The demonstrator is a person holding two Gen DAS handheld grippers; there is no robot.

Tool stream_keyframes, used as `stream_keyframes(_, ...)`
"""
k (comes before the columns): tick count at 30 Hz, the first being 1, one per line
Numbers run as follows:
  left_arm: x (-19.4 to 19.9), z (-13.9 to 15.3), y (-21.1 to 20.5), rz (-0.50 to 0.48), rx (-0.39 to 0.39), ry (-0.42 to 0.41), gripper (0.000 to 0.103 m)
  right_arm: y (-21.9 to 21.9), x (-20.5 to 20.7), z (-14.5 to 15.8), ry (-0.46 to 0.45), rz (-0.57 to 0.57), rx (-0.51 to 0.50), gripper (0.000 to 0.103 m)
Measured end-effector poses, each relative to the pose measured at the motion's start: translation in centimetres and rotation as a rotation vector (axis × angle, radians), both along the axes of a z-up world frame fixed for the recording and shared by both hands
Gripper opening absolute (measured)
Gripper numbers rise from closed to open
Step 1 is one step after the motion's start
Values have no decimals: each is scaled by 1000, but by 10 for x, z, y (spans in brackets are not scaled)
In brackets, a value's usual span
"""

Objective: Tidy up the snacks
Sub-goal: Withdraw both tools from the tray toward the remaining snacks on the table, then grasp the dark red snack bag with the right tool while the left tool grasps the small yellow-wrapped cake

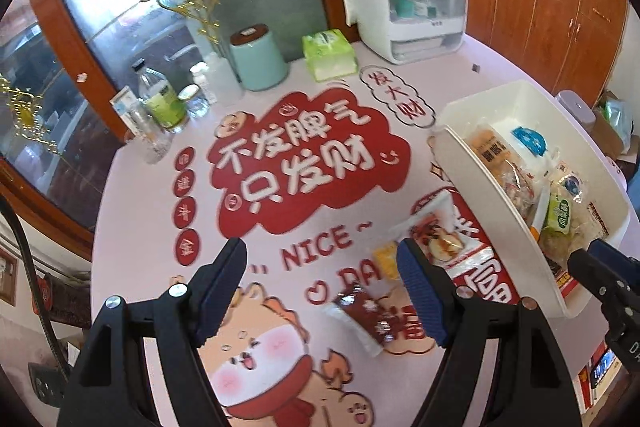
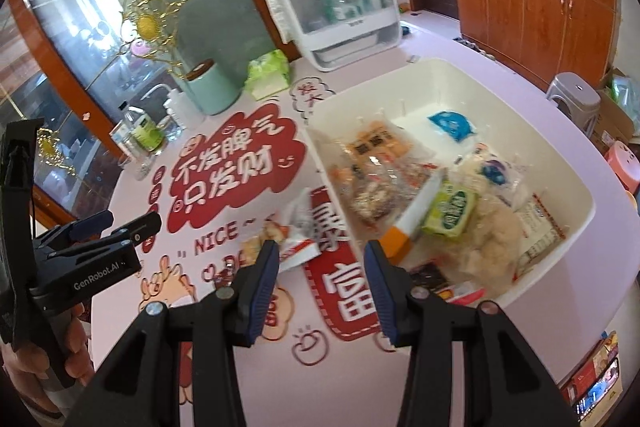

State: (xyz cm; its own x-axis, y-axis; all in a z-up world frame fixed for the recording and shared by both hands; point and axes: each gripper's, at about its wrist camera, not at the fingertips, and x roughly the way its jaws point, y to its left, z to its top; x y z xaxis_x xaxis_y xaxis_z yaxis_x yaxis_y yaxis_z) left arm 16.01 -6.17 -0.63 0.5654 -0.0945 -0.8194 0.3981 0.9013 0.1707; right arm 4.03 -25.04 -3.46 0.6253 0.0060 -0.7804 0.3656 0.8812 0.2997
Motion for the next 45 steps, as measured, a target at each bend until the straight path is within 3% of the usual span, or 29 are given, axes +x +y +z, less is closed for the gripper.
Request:
stream_keyframes(7, 5, 5, 44, 29, -9, -18, 76, 36, 11, 3, -5, 46, -4, 45)
stream_keyframes(17, 14, -32, 94, 85, -4, 49, 76, 75, 26, -9, 24, 112, -15, 45)
stream_keyframes(30, 9, -111, 111, 80, -20, 242, 76, 99, 49, -72, 130, 265, 35, 47)
stream_keyframes(45, 35, -118, 115, 125, -4, 241, 76, 154, 98, -135, 232, 453, -78, 47)
